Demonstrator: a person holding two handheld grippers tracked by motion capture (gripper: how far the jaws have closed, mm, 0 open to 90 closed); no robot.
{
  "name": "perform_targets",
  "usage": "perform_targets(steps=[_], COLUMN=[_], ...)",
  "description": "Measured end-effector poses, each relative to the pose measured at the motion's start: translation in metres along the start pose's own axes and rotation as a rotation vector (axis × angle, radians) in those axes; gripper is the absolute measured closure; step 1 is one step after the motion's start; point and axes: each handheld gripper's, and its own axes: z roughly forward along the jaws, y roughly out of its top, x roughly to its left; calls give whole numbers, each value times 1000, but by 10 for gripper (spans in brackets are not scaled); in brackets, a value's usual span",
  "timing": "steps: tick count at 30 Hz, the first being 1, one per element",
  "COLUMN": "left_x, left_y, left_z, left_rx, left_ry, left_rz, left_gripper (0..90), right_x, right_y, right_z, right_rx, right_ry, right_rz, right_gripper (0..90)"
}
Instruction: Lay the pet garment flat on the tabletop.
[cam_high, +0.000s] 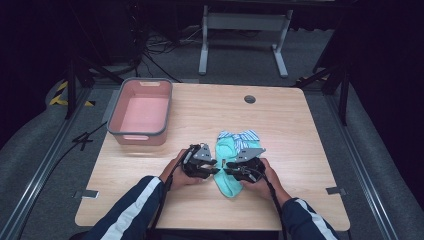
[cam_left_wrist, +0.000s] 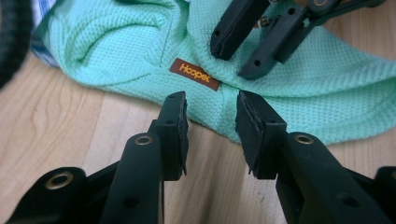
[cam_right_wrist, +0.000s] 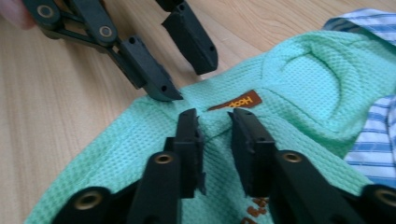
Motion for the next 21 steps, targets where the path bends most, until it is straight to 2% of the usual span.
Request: perform_targets(steps=[2, 5, 16, 21], left_x=[-1, -1, 1, 0], left_y=[0, 0, 1, 1], left_z=[0, 0, 0, 0], left_rx=[-2, 0, 1, 1], left_ry=[7, 10, 7, 8], left_rz=[9, 9, 6, 3], left_gripper=[636, 636, 623, 622], right_x=[3, 6, 8, 9], right_y=[2, 4, 7, 7], right_z=[1, 0, -14, -26], right_rx=[19, 27, -1, -20], right_ry=[-36, -62, -53, -49], right_rz=[-24, -43, -62, -69], right_gripper=[825, 868, 897, 900])
